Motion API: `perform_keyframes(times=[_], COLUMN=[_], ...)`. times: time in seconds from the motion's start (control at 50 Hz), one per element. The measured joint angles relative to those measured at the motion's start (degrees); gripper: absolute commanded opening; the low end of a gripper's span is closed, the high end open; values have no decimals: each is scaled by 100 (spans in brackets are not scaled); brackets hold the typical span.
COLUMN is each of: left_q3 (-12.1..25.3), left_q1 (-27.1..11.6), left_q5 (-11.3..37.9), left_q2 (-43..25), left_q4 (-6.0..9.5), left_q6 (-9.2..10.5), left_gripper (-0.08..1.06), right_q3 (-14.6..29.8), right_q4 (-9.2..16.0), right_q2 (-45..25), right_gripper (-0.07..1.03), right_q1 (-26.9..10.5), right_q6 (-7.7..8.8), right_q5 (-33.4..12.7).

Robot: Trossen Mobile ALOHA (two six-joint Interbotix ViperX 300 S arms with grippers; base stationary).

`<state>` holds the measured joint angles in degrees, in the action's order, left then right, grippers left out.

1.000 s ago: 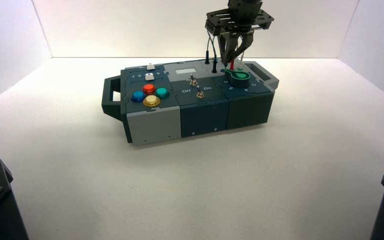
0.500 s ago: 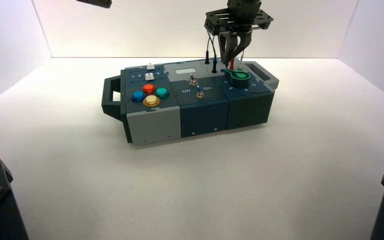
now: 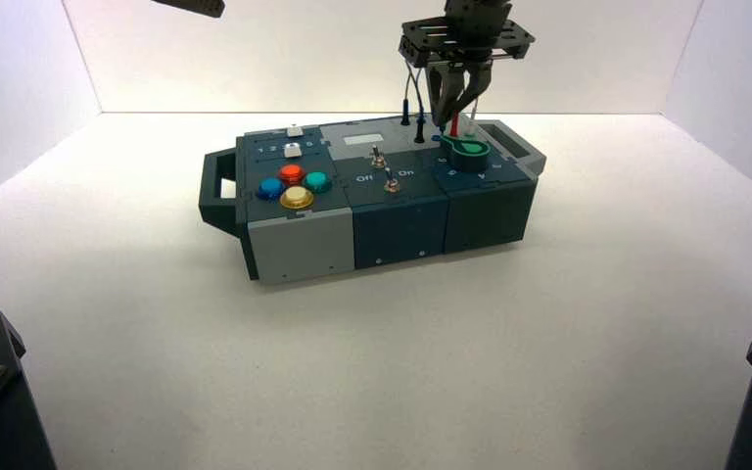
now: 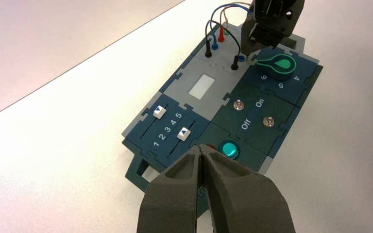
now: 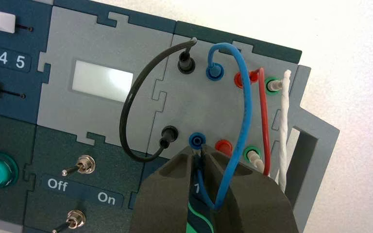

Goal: Insert the blue wire.

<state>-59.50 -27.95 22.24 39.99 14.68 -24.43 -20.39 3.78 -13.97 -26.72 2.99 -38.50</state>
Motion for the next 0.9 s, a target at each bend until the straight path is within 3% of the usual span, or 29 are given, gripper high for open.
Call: perform_keyframes(times=[0.9], left_q3=[0], left_q1=[-9], left_q5=[-18], left_q2=[18], left_q4=[0], left_q6=[0], left_gripper=[-3], right_q3=[149], right_q4=[0], right_q2=[-9], right_gripper=[-2], right_q1=[-9], right_q6=[0], right_q5=[53])
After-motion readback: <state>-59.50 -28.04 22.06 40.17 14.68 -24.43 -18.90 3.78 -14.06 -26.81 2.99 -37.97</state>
